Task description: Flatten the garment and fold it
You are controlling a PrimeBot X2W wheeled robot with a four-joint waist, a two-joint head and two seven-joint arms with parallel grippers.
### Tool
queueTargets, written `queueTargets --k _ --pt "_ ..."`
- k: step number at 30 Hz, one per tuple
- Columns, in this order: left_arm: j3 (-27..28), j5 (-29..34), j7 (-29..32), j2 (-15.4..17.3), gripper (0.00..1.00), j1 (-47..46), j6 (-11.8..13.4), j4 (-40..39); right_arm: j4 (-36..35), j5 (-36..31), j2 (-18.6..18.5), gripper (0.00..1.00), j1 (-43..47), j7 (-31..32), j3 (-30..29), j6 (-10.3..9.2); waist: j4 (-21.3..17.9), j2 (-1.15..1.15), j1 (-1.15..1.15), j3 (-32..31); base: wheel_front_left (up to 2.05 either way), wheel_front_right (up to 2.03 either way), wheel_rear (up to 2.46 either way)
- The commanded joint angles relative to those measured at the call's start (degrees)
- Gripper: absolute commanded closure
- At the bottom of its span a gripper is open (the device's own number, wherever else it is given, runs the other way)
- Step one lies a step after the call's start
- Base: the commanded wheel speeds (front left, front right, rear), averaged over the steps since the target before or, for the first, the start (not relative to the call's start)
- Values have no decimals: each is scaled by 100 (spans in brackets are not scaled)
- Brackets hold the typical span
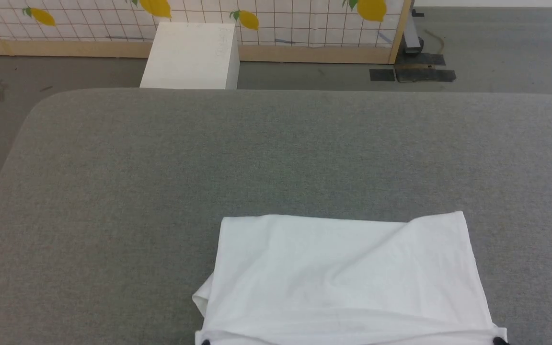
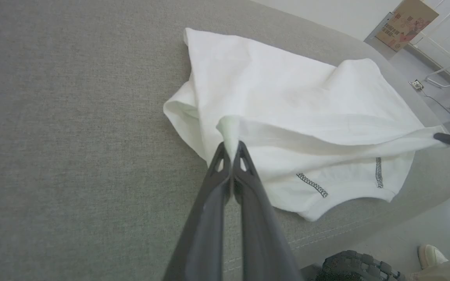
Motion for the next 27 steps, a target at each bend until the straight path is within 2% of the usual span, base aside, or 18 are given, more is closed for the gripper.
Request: queueTargets --k 1,8,13,15,16,17,18,19,20,25,27 --pt "-33 -102 79 -24 100 22 -56 76 33 -40 -5 100 31 6 7 -8 -13 0 1 -6 0 0 0" --pt "-190 -213 487 -143 100 -402 -202 658 312 -229 19 100 -150 -66 129 -8 -37 0 1 4 0 0 0" --pt "-181 -253 538 -257 100 -714 -284 1085 563 -329 18 100 -367 -170 227 -8 -71 0 1 29 0 0 0" --pt "-180 -271 549 -314 100 -812 -299 1235 666 -362 20 80 -441 -222 263 -8 -84 0 1 40 0 0 0" --pt "-180 -281 549 -348 100 -862 -307 1309 724 -378 22 64 -480 -248 287 -8 -94 0 1 45 0 0 0" --pt "-182 -295 548 -377 79 -892 -316 1361 769 -391 23 45 -513 -275 304 -8 -103 0 1 48 0 0 0" --pt "-186 -307 549 -411 64 -923 -320 1410 818 -406 23 8 -548 -309 324 -8 -112 0 1 49 0 0 0" --pt "-190 -311 547 -430 54 -943 -322 1440 851 -414 20 0 -571 -332 342 -8 -119 0 1 52 0 0 0" --pt "-184 -358 534 -487 0 -973 -327 1484 899 -405 2 0 -625 -406 390 -8 -132 0 1 51 0 0 0" --pt "-24 -464 372 -496 0 -891 -241 1278 645 -235 -145 0 -567 -433 442 -8 -126 0 1 14 0 0 0" --pt "91 -443 252 -452 0 -822 -110 1105 430 -158 -237 0 -522 -465 422 -8 -121 0 1 -10 0 0 0"
